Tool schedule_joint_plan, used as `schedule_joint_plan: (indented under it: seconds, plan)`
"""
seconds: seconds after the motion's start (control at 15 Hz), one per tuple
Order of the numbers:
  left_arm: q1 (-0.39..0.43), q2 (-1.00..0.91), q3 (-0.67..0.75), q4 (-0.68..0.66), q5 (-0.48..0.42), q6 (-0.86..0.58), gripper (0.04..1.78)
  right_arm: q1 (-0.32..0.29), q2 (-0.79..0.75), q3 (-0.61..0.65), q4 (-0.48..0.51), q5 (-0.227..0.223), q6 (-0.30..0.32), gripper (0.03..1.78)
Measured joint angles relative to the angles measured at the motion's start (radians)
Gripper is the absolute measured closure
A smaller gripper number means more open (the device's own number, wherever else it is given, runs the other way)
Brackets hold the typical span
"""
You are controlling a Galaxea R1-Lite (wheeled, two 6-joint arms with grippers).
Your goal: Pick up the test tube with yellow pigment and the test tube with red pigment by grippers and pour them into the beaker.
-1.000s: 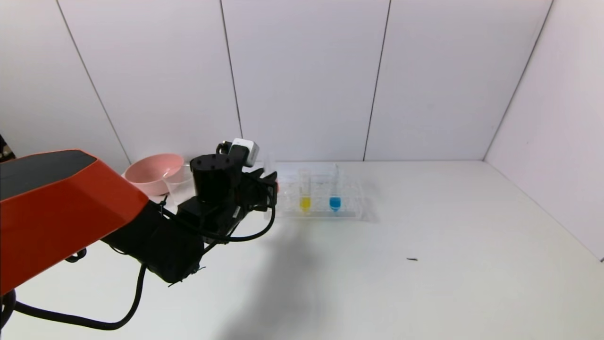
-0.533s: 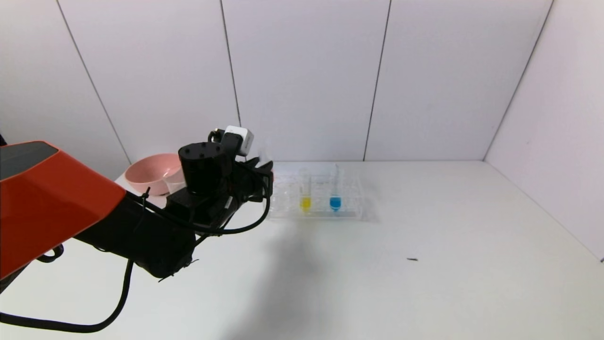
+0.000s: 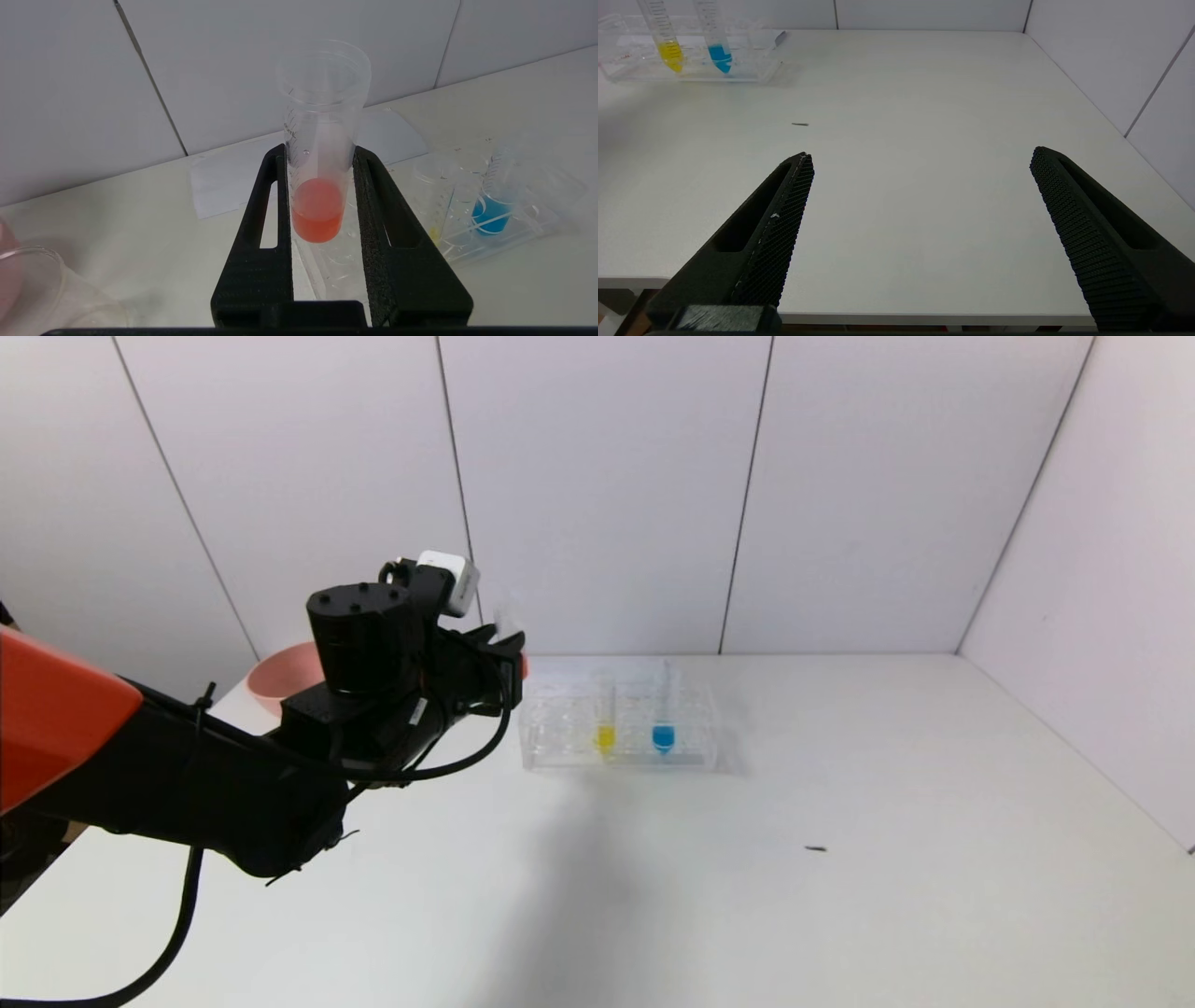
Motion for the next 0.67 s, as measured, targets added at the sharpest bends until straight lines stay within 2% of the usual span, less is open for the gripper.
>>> schedule_joint_plan:
  seconds: [0.53, 0.67]
  plan:
    - [0.085, -0.143, 0.006, 0.119, -0.008, 0.022, 1.38, 0.000, 0.000, 0.000, 0.000, 0.000, 0.000, 0.11]
    - [0.118, -0.169, 0.006, 0.151, -0.034, 0.021, 1.38, 0.000, 0.000, 0.000, 0.000, 0.000, 0.000, 0.11]
